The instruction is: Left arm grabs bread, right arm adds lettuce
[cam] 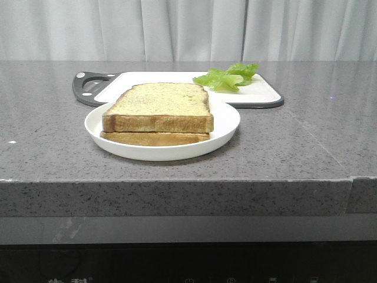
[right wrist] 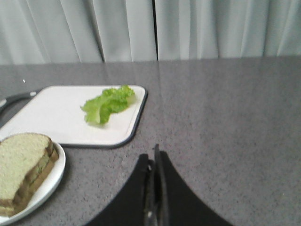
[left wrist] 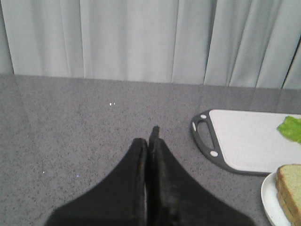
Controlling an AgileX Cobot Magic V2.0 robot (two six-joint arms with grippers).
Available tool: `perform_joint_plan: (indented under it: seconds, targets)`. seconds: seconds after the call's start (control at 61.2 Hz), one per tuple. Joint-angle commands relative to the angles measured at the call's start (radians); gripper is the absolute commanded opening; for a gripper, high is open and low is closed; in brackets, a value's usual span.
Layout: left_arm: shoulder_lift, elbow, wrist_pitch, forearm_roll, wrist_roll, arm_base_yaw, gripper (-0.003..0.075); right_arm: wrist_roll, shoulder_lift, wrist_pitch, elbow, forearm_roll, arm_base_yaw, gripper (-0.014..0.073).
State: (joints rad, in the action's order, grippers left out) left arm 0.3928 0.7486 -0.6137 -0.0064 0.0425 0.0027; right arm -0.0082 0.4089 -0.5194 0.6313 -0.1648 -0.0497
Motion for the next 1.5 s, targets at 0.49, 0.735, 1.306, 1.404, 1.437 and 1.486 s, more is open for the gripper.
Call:
perform_joint_plan:
  seconds: [0.49,0.735,1.306,1.404,1.437,1.486]
  targets:
    - [0.161,-0.004,0.072,-0.017,0.007,-0.003,0.0011,-0.004,0.302,-0.002,0.033,-0.004,0.004,-0.0076]
    - [0.251,0.017,0.041,-0.105,-0.003,-0.005,0.0417,-0.004,0.316,-0.003,0.033,-0.004,0.004,0.0323]
    - [0.723,0.235,-0.15,-0.511,-0.258,-0.288,0.044,-0.004,0.316,-0.003,0.033,-0.004,0.004,0.0374]
    - [0.816,0.288,-0.161,-0.535,-0.258,-0.343,0.044,-0.004,0.316,-0.003,0.033,-0.004,0.004,0.0374]
    - [0.841,0.303,-0.162,-0.548,-0.258,-0.354,0.044,-0.004,0.316,-0.003,0.033,-0.004,0.004,0.0374]
    - [0.884,0.33,-0.165,-0.568,-0.258,-0.368,0.044,-0.004,0.316,-0.003,0.033,-0.004,0.004,0.0374]
